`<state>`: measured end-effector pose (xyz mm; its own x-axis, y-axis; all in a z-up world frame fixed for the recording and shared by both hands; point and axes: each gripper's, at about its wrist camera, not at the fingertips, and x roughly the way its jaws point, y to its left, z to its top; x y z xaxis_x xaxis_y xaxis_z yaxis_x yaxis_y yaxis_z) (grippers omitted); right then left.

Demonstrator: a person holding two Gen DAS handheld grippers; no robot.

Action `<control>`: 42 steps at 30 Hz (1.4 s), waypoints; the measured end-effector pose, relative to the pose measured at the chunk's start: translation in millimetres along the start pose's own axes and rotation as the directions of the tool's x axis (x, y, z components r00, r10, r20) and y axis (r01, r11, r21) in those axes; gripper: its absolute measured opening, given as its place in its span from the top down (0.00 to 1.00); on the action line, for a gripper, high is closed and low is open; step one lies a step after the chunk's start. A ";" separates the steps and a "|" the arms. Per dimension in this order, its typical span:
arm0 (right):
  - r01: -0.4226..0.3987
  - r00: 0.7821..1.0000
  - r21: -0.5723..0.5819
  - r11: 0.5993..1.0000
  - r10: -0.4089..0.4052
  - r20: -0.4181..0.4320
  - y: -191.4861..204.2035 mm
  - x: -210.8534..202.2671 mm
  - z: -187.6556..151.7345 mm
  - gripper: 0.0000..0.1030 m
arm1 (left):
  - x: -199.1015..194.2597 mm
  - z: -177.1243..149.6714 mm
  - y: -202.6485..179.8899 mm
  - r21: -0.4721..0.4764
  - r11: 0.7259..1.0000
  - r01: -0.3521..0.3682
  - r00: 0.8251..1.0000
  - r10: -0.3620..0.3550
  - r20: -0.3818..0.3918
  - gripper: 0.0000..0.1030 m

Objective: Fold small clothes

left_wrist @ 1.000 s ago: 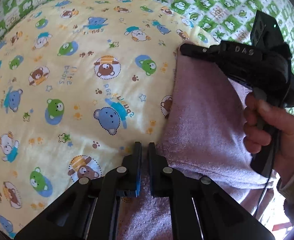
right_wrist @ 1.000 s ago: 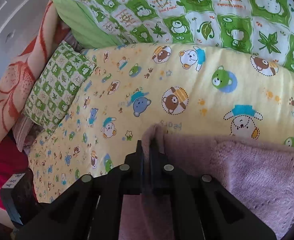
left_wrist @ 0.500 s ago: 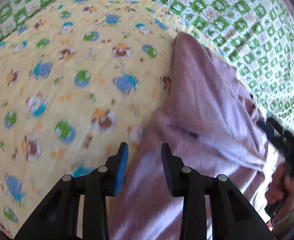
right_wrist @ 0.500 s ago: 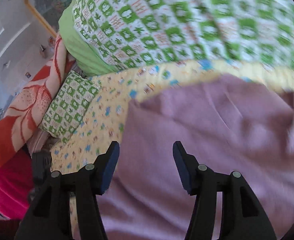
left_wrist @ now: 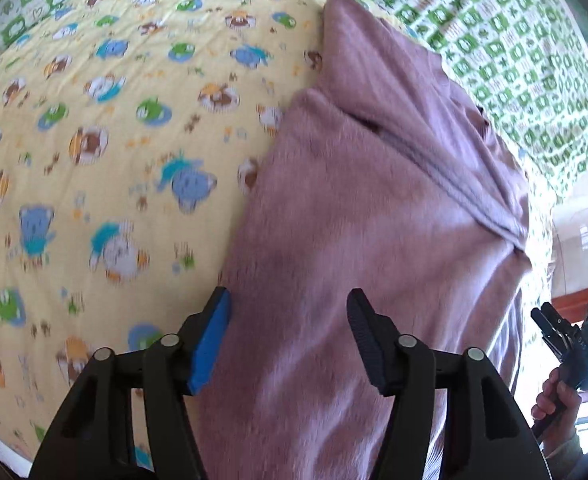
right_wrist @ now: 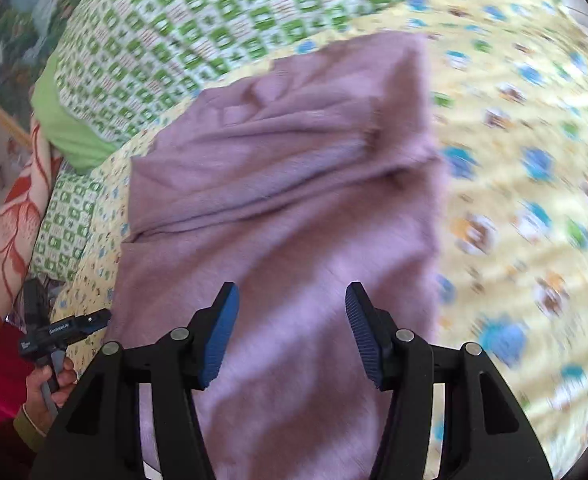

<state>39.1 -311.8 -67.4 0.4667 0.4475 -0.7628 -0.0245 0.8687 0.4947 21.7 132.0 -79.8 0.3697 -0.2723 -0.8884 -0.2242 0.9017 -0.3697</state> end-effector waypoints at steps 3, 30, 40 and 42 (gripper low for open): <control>0.026 0.999 0.045 0.999 -0.027 0.030 -16.3 -22.5 -20.3 0.45 | -2.2 -11.9 -0.9 0.026 1.000 -0.008 1.000 0.009 -0.016 0.37; -0.227 0.973 0.279 0.933 0.227 0.033 -47.1 -49.7 -167.2 0.45 | -30.2 -120.0 20.7 0.098 0.992 0.074 0.987 -0.058 -0.153 0.17; -0.295 0.954 0.283 0.913 0.298 0.032 -32.5 -29.9 -156.7 0.54 | -27.5 -128.5 11.9 0.092 0.991 0.101 0.988 -0.089 -0.127 0.25; -0.276 0.958 0.294 0.915 0.285 0.011 -36.4 -29.8 -159.0 0.87 | -28.9 -128.8 12.8 0.097 0.991 0.091 0.991 -0.080 -0.110 0.35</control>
<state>-114.5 -323.1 -128.9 0.4501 0.6744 -0.5852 0.1089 0.6090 0.7856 -108.1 108.2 -94.0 0.2850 -0.3791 -0.8804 -0.1007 0.9015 -0.4208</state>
